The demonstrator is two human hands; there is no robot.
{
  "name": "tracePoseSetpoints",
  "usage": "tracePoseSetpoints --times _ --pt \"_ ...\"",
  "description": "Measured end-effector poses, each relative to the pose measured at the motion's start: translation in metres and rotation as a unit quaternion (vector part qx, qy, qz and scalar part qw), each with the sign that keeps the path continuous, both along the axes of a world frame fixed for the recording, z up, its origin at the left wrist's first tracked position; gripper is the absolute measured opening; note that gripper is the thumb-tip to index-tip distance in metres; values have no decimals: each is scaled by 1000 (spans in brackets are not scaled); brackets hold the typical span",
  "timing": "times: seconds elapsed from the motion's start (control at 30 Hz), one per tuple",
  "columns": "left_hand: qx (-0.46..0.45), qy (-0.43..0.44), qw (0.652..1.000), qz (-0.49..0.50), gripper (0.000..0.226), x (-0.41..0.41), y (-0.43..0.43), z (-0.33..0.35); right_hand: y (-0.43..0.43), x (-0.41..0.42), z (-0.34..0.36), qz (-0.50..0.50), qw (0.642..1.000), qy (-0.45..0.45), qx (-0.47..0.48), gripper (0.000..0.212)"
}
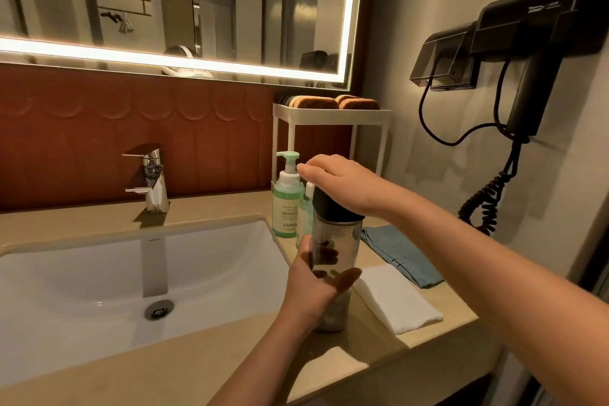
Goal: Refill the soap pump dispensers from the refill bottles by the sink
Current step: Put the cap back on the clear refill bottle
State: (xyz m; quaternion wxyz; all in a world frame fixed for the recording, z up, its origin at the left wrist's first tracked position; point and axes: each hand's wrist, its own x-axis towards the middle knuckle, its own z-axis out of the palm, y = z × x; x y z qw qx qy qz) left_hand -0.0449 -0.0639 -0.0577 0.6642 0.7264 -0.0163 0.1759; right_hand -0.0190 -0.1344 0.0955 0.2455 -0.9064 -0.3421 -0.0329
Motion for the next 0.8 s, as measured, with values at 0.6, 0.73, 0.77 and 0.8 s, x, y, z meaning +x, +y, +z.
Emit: tracePoseSetpoints --times 0.6,0.73,0.77,0.8 --pt "-8 -28 999 -15 65 1 2 -1 -19 -11 5 42 996 76 -31 50" --pt "25 -36 999 -7 65 1 3 -3 -45 -13 20 70 992 37 -101 53" --pt "27 -40 999 -6 62 1 3 -3 -44 -12 20 53 992 -8 -118 54" --pt "30 -42 999 -7 58 2 2 -2 -41 -10 17 25 990 -44 -130 53"
